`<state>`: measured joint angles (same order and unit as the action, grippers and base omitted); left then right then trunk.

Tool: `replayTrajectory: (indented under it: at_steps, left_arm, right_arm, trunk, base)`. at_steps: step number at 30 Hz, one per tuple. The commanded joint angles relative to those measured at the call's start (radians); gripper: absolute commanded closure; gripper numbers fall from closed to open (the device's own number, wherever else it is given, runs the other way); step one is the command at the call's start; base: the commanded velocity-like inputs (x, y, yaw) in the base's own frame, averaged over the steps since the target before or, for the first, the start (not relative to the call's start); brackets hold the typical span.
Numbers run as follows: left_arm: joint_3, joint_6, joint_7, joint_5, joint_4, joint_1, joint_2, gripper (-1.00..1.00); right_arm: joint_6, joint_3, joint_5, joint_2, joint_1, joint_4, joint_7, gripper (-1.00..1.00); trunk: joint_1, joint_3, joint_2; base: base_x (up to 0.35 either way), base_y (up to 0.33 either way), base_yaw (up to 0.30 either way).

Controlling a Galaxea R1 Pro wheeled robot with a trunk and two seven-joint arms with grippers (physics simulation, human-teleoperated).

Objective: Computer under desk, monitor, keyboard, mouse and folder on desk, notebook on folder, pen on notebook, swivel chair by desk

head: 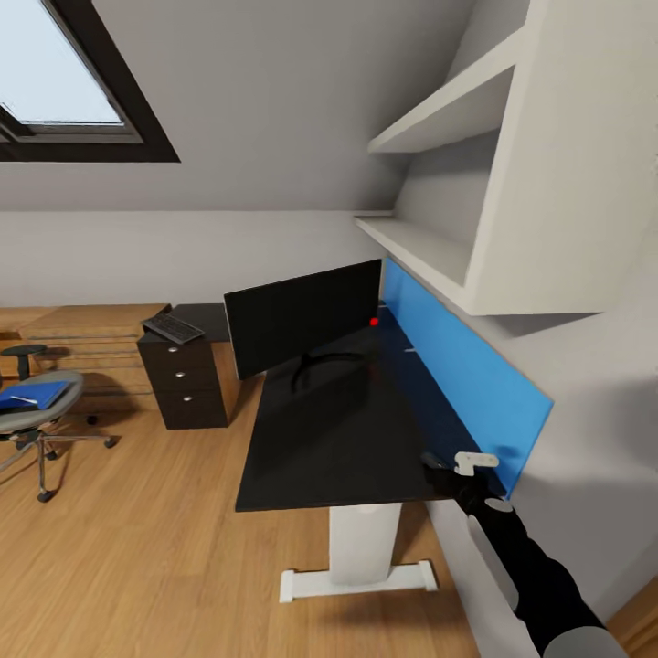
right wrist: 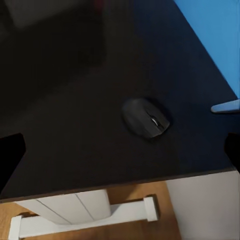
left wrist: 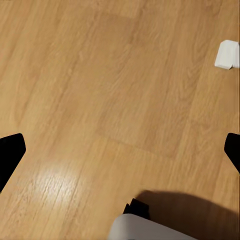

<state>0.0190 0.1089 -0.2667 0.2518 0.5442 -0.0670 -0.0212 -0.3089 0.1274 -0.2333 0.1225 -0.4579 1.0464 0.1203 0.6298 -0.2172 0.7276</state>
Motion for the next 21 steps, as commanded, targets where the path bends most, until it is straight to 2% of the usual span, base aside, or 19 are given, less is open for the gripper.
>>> replayTrajectory:
  at_steps: [1,7,16,21]
  left_arm:
    - [-0.002,0.004,-0.002,0.011,0.0,0.0,0.0,-1.0]
    - [-0.001,0.004,-0.002,0.011,0.0,0.0,-0.001,-1.0]
    - [-0.001,0.005,-0.002,0.011,0.0,0.0,-0.004,-1.0]
    - [-0.001,0.005,-0.002,0.011,0.0,0.0,-0.008,-1.0]
  right_arm:
    - [0.007,0.004,0.001,0.002,-0.001,-0.006,-0.007,-1.0]
    - [0.05,0.001,0.055,0.002,-0.001,-0.07,-0.056,-1.0]
    - [0.074,0.001,0.07,0.005,-0.001,-0.09,-0.068,-1.0]
    - [0.124,0.0,0.074,0.035,-0.001,-0.138,-0.105,-1.0]
  trunk:
    - [0.0,-0.002,0.001]
    - [0.0,-0.002,0.001]
    - [0.0,-0.002,0.001]
    - [0.0,-0.002,0.001]
  base:
    - [0.002,-0.109,0.0]
    - [0.001,-0.084,0.0]
    - [0.011,-0.022,0.0]
    - [0.131,-0.122,0.0]
